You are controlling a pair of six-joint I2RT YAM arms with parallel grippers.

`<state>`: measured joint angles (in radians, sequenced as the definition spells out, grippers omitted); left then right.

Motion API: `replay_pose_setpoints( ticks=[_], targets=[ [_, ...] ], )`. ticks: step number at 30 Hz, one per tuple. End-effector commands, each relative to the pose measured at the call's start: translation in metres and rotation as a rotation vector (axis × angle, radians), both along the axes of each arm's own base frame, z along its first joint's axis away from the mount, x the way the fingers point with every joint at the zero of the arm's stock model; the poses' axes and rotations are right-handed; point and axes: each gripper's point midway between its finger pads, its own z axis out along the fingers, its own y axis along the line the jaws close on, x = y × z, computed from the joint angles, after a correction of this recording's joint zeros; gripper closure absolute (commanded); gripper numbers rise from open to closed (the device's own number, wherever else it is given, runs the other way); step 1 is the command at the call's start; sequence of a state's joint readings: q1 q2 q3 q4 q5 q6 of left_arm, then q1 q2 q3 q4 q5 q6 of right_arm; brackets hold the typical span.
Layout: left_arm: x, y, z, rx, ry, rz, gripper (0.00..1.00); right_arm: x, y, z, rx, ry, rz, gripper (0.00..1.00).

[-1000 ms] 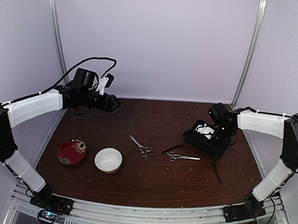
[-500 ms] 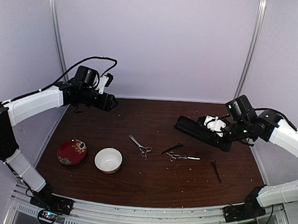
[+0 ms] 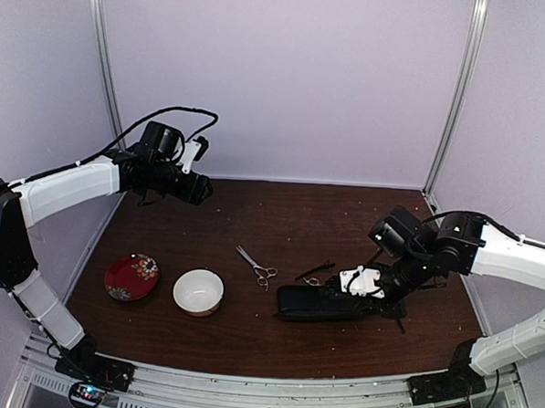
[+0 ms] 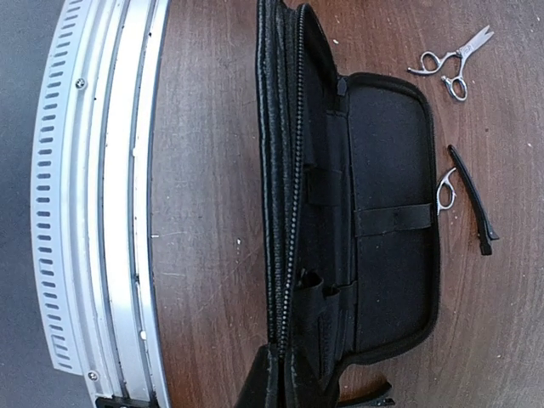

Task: Sort the hair-cutting tools

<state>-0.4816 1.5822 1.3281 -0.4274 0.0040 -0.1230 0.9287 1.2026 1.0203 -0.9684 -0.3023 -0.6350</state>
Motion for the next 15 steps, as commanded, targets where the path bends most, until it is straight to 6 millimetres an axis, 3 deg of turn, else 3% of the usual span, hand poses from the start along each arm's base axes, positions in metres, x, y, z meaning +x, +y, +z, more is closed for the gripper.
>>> replay_pose_setpoints(
  ticks=[1, 9, 12, 15],
  targets=[
    [0.005, -0.005, 0.014, -0.008, -0.039, -0.013, 0.3, -0.003, 0.021, -0.001, 0.037, -0.003, 0.025, 1.0],
    [0.003, -0.006, 0.021, -0.022, -0.049, -0.021, 0.3, -0.062, 0.032, -0.035, 0.004, 0.188, 0.173, 1.0],
    [0.002, -0.006, 0.02, -0.023, -0.046, -0.024, 0.3, -0.074, 0.037, -0.045, -0.026, 0.237, 0.206, 0.83],
    [-0.001, -0.012, 0.019, -0.03, -0.042, -0.065, 0.3, -0.078, 0.046, -0.039, -0.01, 0.274, 0.22, 0.66]
  ],
)
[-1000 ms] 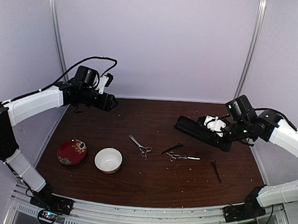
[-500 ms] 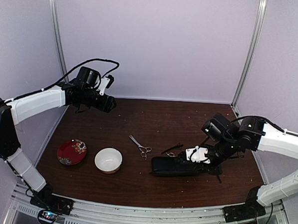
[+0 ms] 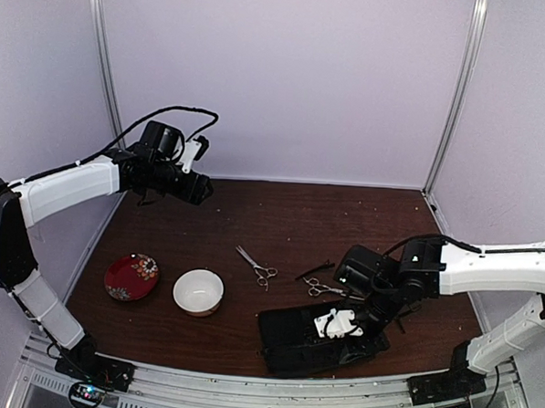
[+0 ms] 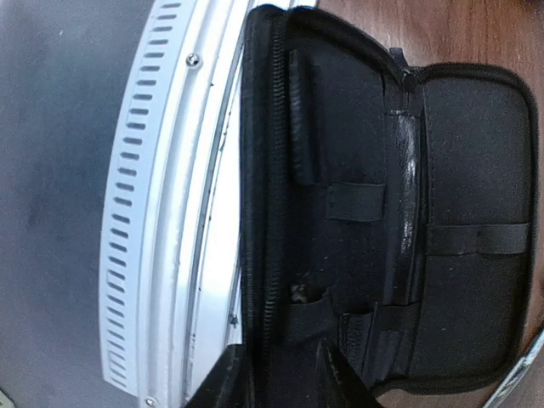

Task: Sort the hair-cutting tools

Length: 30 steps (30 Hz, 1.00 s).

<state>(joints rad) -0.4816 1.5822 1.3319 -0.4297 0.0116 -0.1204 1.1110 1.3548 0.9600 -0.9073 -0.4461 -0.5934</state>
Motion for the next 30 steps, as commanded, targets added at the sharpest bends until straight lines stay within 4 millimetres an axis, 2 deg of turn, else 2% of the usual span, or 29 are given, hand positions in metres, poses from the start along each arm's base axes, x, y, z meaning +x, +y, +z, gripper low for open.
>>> replay_pose_setpoints(
  ticks=[1, 6, 9, 12, 14, 16, 20, 22, 24, 27, 30],
  targets=[
    [-0.004, -0.015, 0.018, -0.037, -0.036, -0.091, 0.3, -0.011, 0.016, 0.013, 0.058, 0.069, 0.026, 0.63],
    [-0.027, -0.044, 0.024, -0.116, -0.01, -0.263, 0.32, -0.007, 0.015, 0.033, 0.074, 0.088, 0.033, 0.6],
    [-0.06, -0.075, 0.034, -0.128, 0.001, -0.425, 0.32, 0.0, 0.009, 0.044, 0.078, 0.099, 0.011, 0.59],
    [-0.096, -0.101, 0.036, -0.135, 0.025, -0.548, 0.32, 0.019, 0.005, 0.061, 0.125, 0.095, -0.066, 0.58],
    [-0.114, -0.11, 0.028, -0.166, 0.099, -0.597, 0.32, 0.037, -0.001, 0.07, 0.161, 0.092, -0.142, 0.57],
    [-0.135, -0.119, 0.013, -0.182, 0.179, -0.646, 0.32, 0.064, -0.011, 0.073, 0.187, 0.071, -0.242, 0.57],
    [-0.177, -0.138, -0.019, -0.095, 0.269, -0.732, 0.33, 0.133, -0.036, 0.074, 0.248, 0.033, -0.496, 0.56],
    [-0.188, -0.143, -0.03, -0.072, 0.297, -0.746, 0.33, 0.165, -0.052, 0.065, 0.226, -0.022, -0.605, 0.56],
    [-0.193, -0.146, -0.037, -0.06, 0.316, -0.745, 0.33, 0.189, -0.067, 0.05, 0.169, -0.094, -0.675, 0.57],
    [-0.2, -0.151, -0.047, -0.046, 0.346, -0.751, 0.33, 0.202, -0.083, 0.023, 0.057, -0.165, -0.659, 0.58],
    [-0.203, -0.151, -0.055, -0.03, 0.36, -0.747, 0.33, 0.207, -0.088, 0.002, -0.012, -0.179, -0.616, 0.58]
  ],
)
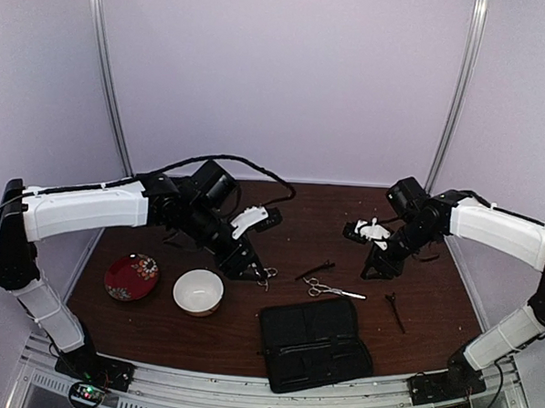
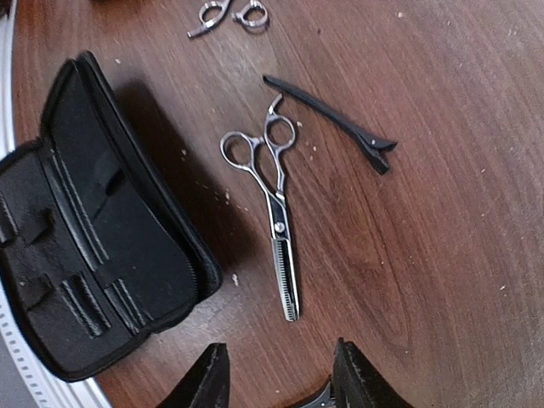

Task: Sort the hair-cutting tools

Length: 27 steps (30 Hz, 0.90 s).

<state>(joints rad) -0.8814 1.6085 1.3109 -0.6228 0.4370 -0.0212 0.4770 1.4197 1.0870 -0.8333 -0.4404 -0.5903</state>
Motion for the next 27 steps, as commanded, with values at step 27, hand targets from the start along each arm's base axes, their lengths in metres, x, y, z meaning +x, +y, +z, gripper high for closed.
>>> replay_pose_setpoints(
  ticks=[27],
  targets=[
    [0.074, 0.02, -0.05, 0.249, -0.054, 0.379, 0.42, 0.028, 0.03, -0.081, -0.28, 0.103, 0.202, 0.41]
  ],
)
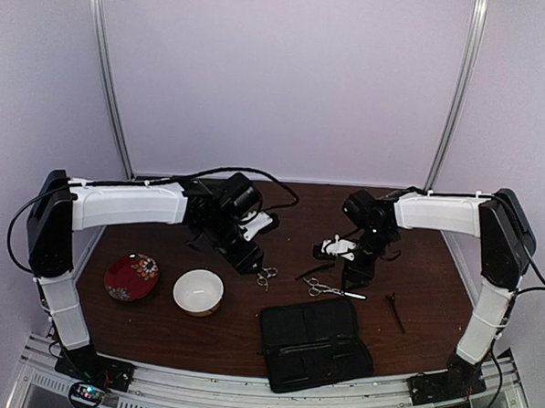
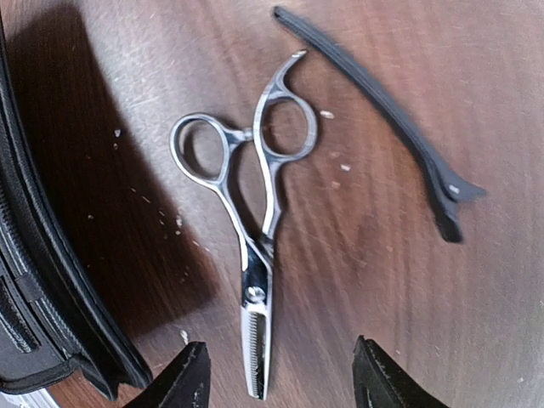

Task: Sort the hair-cutting tools

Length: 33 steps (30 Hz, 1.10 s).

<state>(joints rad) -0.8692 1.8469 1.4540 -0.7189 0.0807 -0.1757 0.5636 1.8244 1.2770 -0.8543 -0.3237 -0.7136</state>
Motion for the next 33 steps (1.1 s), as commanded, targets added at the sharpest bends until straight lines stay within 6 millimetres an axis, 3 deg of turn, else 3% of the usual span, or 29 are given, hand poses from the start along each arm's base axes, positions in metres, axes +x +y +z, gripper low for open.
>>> replay_pose_setpoints(
  ticks=[1, 8, 17, 24, 33],
  targets=[
    [0.005, 0.002, 0.022, -0.074, -0.052, 0.04, 0.42, 0.0, 0.0, -0.004, -0.059, 0.003, 0.041, 0.41],
    [0.009, 0.007, 0.038, -0.067, -0.115, 0.019, 0.35, 0.001, -0.003, -0.021, -0.116, 0.023, 0.061, 0.37],
    [0.013, 0.013, 0.043, -0.052, -0.157, 0.032, 0.35, 0.014, -0.001, -0.037, -0.181, -0.023, 0.048, 0.51],
    [0.014, 0.023, 0.037, -0.03, -0.165, 0.054, 0.35, 0.026, 0.033, -0.03, -0.139, -0.024, 0.135, 0.71],
    [0.006, 0.039, 0.043, -0.023, -0.183, 0.082, 0.35, 0.041, 0.098, -0.024, -0.085, -0.004, 0.198, 0.81]
  ],
)
